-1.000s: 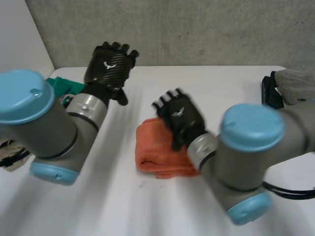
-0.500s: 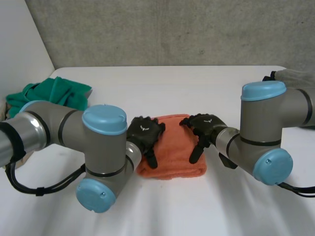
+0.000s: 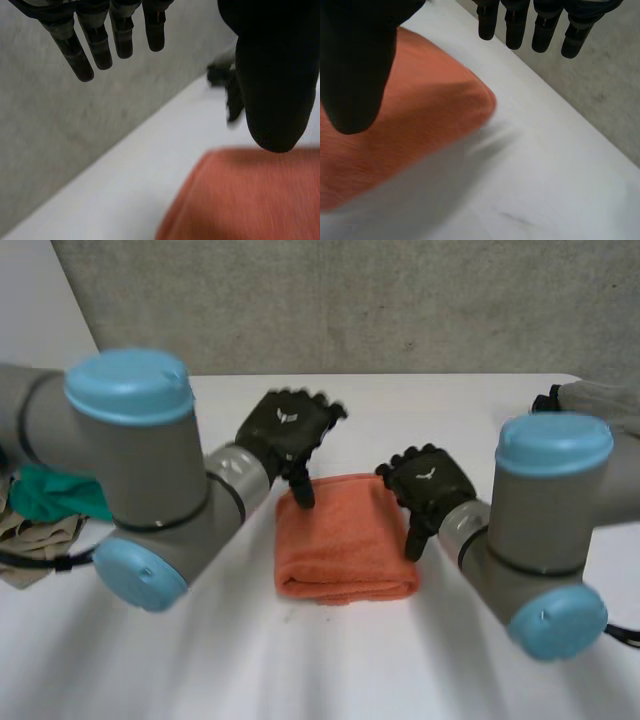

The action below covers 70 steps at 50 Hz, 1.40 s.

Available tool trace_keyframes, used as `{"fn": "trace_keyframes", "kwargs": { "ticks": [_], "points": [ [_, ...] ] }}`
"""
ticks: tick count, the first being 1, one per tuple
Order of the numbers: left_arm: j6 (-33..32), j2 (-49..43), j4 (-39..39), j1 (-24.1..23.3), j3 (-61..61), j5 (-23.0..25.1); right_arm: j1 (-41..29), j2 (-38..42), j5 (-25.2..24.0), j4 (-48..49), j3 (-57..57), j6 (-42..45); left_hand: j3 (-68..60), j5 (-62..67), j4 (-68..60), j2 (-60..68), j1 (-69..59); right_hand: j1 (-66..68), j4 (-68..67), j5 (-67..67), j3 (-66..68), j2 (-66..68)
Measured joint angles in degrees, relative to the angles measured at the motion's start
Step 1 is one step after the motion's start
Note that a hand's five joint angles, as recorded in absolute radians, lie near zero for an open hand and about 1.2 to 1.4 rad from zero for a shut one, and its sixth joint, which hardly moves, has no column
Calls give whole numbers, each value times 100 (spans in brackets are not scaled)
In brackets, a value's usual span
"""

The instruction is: Fold the laundry.

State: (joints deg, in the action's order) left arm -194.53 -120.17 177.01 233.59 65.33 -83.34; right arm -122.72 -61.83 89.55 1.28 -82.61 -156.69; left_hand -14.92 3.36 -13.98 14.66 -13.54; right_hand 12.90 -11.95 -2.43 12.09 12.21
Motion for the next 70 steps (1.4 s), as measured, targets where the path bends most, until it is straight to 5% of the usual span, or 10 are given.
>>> {"fn": "trace_keyframes", "kwargs": {
  "ticks": [7,13,27,35,41,46,53,70],
  "points": [
    [79,77,-275,112,-505,1550,-463,-260,-25,1088,-1241,80,0,0,0,0,0,0,0,-1,1,2],
    [108,41,-516,125,-678,2110,-612,24,-30,1960,-1655,88,0,0,0,0,0,2,0,-10,1,5],
    [114,-73,-539,58,-649,2098,-566,839,-65,2977,-1354,394,0,0,0,0,0,1041,-1137,-688,1111,999],
    [118,-88,-535,66,-644,2093,-556,976,-89,3159,-1115,539,0,0,0,0,0,2815,-2970,-2745,2969,3009],
    [119,-77,-535,84,-655,2093,-544,1000,-210,3194,-938,524,0,0,0,0,0,3176,-3359,-3083,3337,3327],
    [122,-62,-530,106,-668,2094,-521,1152,-334,3171,-685,502,0,0,0,0,0,4516,-5396,-5009,5329,5321],
    [141,-31,-486,136,-736,2062,-288,1253,-373,3165,-269,485,0,0,0,0,0,4516,-5606,-5060,5414,5348],
    [943,348,69,295,-1401,1521,2061,642,-450,4461,1630,-505,0,0,0,0,0,4516,-5659,-5061,5442,5348]
  ]
}}
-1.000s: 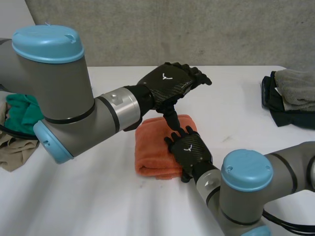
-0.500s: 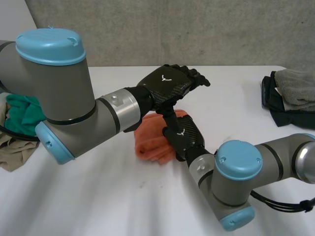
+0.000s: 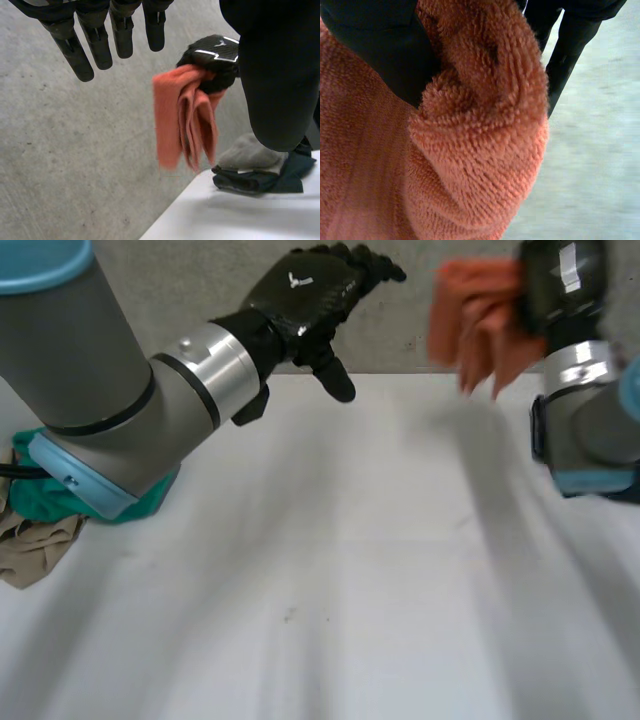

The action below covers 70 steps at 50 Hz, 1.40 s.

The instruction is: Fold the laundry.

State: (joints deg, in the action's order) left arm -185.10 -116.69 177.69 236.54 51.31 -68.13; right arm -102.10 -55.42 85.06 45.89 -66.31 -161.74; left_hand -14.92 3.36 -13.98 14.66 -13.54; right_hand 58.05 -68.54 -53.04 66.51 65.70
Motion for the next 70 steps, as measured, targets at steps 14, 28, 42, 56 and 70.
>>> {"fn": "trace_keyframes", "kwargs": {
  "ticks": [14,28,42,56,70],
  "points": [
    [49,-41,30,-88,239,23,2179,1968,-1640,1301,634,-640,0,0,0,0,0,0,-7,-84,54,13],
    [20,-202,28,-210,343,21,3219,2442,-3044,1261,-54,-586,0,0,0,0,0,-1918,1968,1708,-1974,-2068],
    [36,-119,27,-513,341,25,3484,411,-2787,-1085,-709,-575,0,0,0,0,0,-4499,5671,5061,-5449,-5347],
    [89,169,58,-615,308,6,4142,-786,-693,-4036,-81,1536,0,0,0,0,0,-4499,5671,5061,-5449,-5347],
    [-867,918,-211,918,387,-1520,1360,-2417,-1197,-1232,-2169,1028,56,-16,0,-91,0,-4499,5671,5061,-5449,-5347]
  ]
}}
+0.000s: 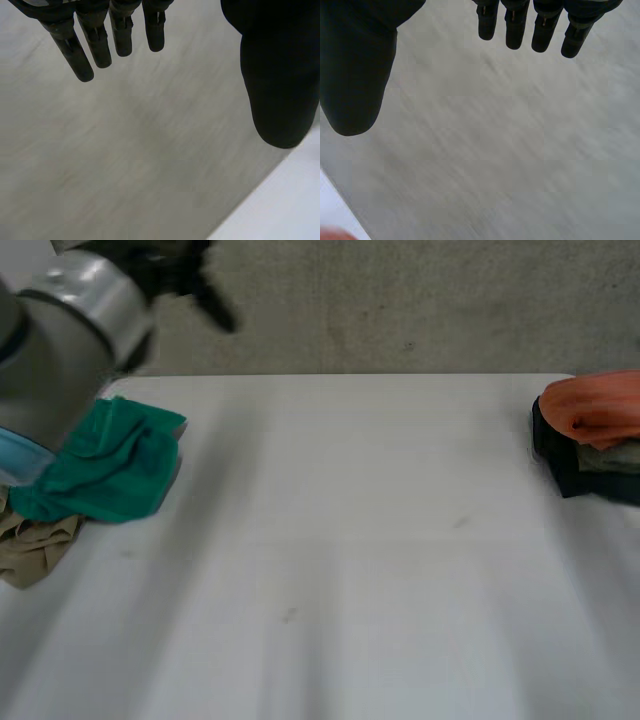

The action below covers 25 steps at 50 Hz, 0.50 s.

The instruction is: Fold the laundry.

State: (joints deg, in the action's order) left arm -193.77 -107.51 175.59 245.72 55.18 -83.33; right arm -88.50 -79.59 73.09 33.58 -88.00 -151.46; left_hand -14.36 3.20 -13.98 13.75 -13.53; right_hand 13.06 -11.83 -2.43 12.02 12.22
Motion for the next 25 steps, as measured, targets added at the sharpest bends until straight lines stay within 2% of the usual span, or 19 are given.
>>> {"fn": "trace_keyframes", "kwargs": {
  "ticks": [2,4,5,6,7,8,11,16,20,21,23,24,25],
  "points": [
    [-297,6,-55,218,108,-109,-264,-42,-88,82,-219,-35,57,-27,0,-32,0,0,0,0,0,0],
    [-1209,-95,-126,754,435,-368,-833,-57,-217,149,-655,-61,96,-33,0,-66,0,0,0,0,0,0],
    [-1496,-156,-116,905,531,-442,-974,-41,-236,139,-764,-59,96,-33,0,-66,0,0,0,0,0,0],
    [-1496,-156,-116,905,531,-442,-974,-41,-236,139,-764,-59,96,-33,0,-66,0,0,0,0,0,0],
    [-1951,-282,-79,1138,677,-558,-1227,10,-259,101,-959,-50,96,-33,0,-66,0,0,0,0,0,0],
    [-2362,-458,24,1362,790,-652,-1419,87,-265,37,-1118,-35,96,-33,0,-66,0,0,0,0,0,0],
    [-2942,-1034,433,1797,914,-737,-1609,271,-255,-106,-1323,1,96,-33,0,-78,18,0,0,0,0,0],
    [-3323,-2174,1179,2298,763,-517,-1665,595,-211,-382,-1534,86,96,-40,0,-80,18,0,0,0,0,0],
    [-3368,-3143,1544,2561,354,1,-1605,709,-170,-524,-1630,139,41,25,-44,-22,-84,0,0,0,0,0],
    [-3362,-3366,1590,2621,226,140,-1587,721,-155,-548,-1664,151,-1060,1151,-1150,1088,-1367,0,0,0,0,0],
    [-3341,-3619,1630,2680,60,304,-1569,725,-136,-566,-1713,163,-2770,2811,-2870,2955,-3111,0,0,0,0,0],
    [-3322,-3695,1645,2694,-5,357,-1564,724,-131,-570,-1729,166,-2770,2811,-2870,2955,-3111,0,0,0,0,0],
    [-3297,-3736,1652,2698,-53,386,-1557,717,-121,-573,-1756,170,-4484,4446,-4635,4616,-4207,0,0,0,0,0]
  ]
}}
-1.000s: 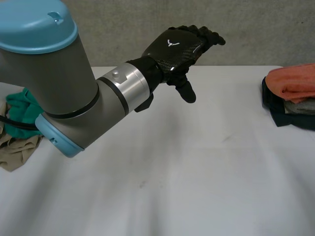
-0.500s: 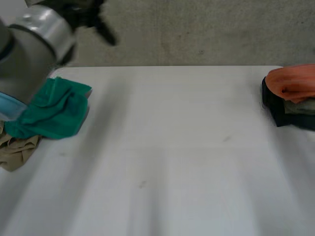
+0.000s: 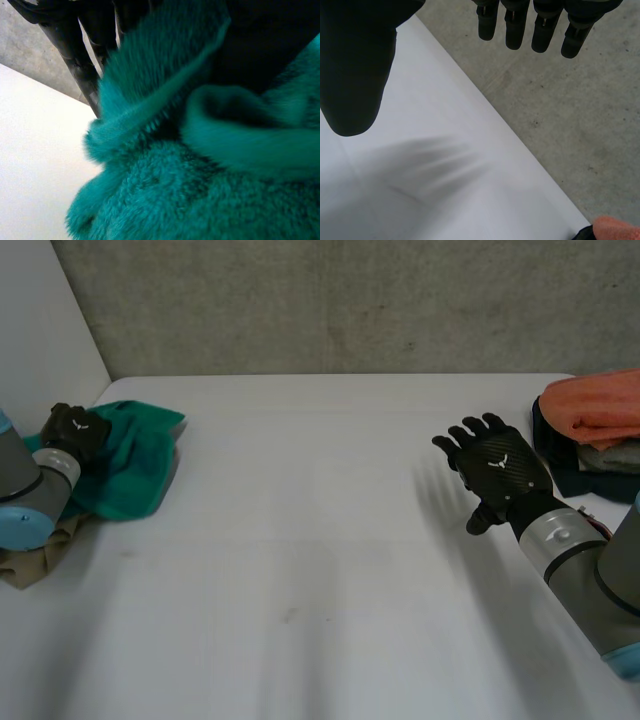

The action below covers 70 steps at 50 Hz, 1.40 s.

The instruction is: Fold the laundry.

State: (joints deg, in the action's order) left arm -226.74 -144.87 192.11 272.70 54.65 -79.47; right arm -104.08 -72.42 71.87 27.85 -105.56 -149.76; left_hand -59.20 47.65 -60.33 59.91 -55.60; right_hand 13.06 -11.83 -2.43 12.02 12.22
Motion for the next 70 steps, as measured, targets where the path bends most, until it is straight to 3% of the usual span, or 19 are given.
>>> {"fn": "trace_keyframes", "kwargs": {
  "ticks": [3,7,14,20,23,27,32,34,35,36,37,43,52,58,60,61,70],
  "points": [
    [155,147,41,-77,-40,-6,9,-29,14,-1,-52,3,-635,515,-755,719,-144,0,0,0,0,0],
    [605,755,163,-319,139,-92,15,-86,23,5,-108,0,-699,533,-798,770,-309,0,0,0,0,0],
    [2811,2872,499,-1285,1006,-180,43,-233,68,6,-130,-17,-755,533,-804,789,-327,0,0,0,0,0],
    [4115,3598,530,-2348,1470,-175,122,-372,146,-66,-136,-43,-786,533,-826,807,-327,0,0,0,0,0],
    [4252,3352,529,-2987,1506,-195,169,-421,165,-153,-124,-60,-786,534,-827,807,-327,0,0,0,0,0],
    [3936,2336,479,-3906,1225,-273,274,-455,190,-288,-99,-77,-786,533,-827,807,-327,0,0,0,0,0],
    [3402,1314,342,-4507,791,-527,417,-456,269,-364,-78,-89,-778,533,-789,784,-327,0,0,0,0,0],
    [3025,716,226,-4846,471,-826,533,-454,386,-398,-62,-100,1612,-1599,1710,-1676,1667,0,0,0,0,0],
    [2982,655,209,-4887,435,-880,550,-453,408,-405,-58,-101,1612,-1599,1710,-1676,1667,0,0,0,0,0],
    [2900,550,181,-4968,371,-1004,584,-453,465,-431,-49,-103,3128,-3102,3277,-3216,3270,0,0,0,0,0],
    [2821,489,150,-5054,323,-1178,623,-453,552,-486,-28,-106,3896,-3854,4079,-4039,3884,0,0,0,0,0],
    [2731,860,105,-5112,438,-1589,687,-476,770,-840,89,-147,4414,-4337,4570,-4455,4084,0,0,0,0,0],
    [2714,2385,29,-4021,1389,-1544,559,-674,798,-2375,560,-919,4414,-4337,4570,-4455,4084,0,0,0,0,0],
    [2697,2458,-437,-3014,1616,-598,133,-696,726,-3305,844,-1211,4414,-4335,4570,-4455,4084,0,0,0,0,0],
    [2693,2383,-503,-2902,1596,-427,55,-672,729,-3362,879,-1215,4413,-4334,4569,-4455,4084,0,0,0,0,0],
    [2688,2202,-604,-2729,1532,-115,-55,-619,739,-3397,938,-1216,4414,-4319,4562,-4455,4084,0,0,0,0,0],
    [2682,866,-755,-2492,360,838,-333,225,943,-3177,1756,-1563,4390,-4148,4439,-4440,4039,0,0,0,0,0]
  ]
}}
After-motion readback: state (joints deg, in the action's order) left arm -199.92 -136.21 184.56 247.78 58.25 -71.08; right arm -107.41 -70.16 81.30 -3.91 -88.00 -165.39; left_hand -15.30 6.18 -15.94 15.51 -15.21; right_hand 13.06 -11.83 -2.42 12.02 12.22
